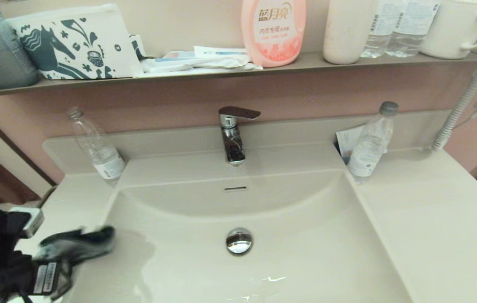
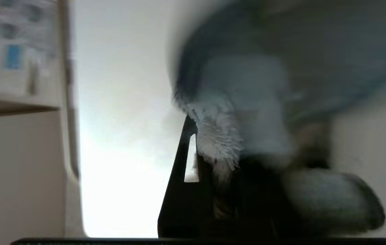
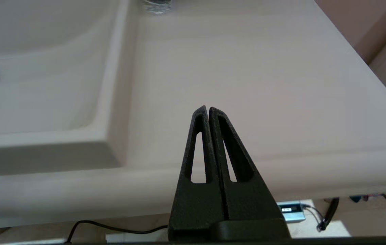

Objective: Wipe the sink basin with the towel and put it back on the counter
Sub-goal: Wipe the sink

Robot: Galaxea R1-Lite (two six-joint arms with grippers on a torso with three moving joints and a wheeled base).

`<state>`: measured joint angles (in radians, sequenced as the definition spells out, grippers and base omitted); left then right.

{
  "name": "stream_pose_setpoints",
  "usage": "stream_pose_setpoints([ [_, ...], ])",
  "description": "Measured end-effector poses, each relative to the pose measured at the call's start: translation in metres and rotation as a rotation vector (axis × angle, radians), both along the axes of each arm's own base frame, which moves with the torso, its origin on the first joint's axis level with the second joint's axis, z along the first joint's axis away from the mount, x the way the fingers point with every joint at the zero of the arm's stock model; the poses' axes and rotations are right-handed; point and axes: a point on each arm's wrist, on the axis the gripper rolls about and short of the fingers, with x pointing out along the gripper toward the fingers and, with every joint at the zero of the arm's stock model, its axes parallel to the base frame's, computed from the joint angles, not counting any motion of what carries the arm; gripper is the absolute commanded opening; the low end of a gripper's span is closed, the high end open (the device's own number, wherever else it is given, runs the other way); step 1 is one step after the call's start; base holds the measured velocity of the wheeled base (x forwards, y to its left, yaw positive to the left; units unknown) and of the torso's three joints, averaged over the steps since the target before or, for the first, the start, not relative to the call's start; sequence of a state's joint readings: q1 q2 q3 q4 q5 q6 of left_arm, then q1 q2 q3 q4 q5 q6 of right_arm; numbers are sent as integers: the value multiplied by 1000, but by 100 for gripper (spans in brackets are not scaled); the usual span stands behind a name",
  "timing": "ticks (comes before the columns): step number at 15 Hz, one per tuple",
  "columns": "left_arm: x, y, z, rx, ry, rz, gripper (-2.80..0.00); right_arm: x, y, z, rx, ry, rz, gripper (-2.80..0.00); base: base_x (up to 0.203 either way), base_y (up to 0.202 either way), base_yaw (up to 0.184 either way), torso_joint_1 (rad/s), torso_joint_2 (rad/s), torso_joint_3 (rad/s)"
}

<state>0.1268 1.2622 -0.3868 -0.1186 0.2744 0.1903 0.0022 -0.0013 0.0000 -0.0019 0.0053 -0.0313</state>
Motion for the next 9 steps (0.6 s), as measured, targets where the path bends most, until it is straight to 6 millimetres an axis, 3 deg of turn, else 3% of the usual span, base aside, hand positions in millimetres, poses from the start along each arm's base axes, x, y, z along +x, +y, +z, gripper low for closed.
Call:
stream_pose_setpoints([
  [1,-1,3,15,-7,-14,6,-280,0,0,0,0,-3,-2,-280,0,0,0,0,0,0],
  [3,-13,8,24,-29,40,33,-280,0,0,0,0,0,0,-280,0,0,0,0,0,0],
  [9,-13,11,28,-60,34,32,-280,0,0,0,0,-2,-1,-280,0,0,0,0,0,0],
])
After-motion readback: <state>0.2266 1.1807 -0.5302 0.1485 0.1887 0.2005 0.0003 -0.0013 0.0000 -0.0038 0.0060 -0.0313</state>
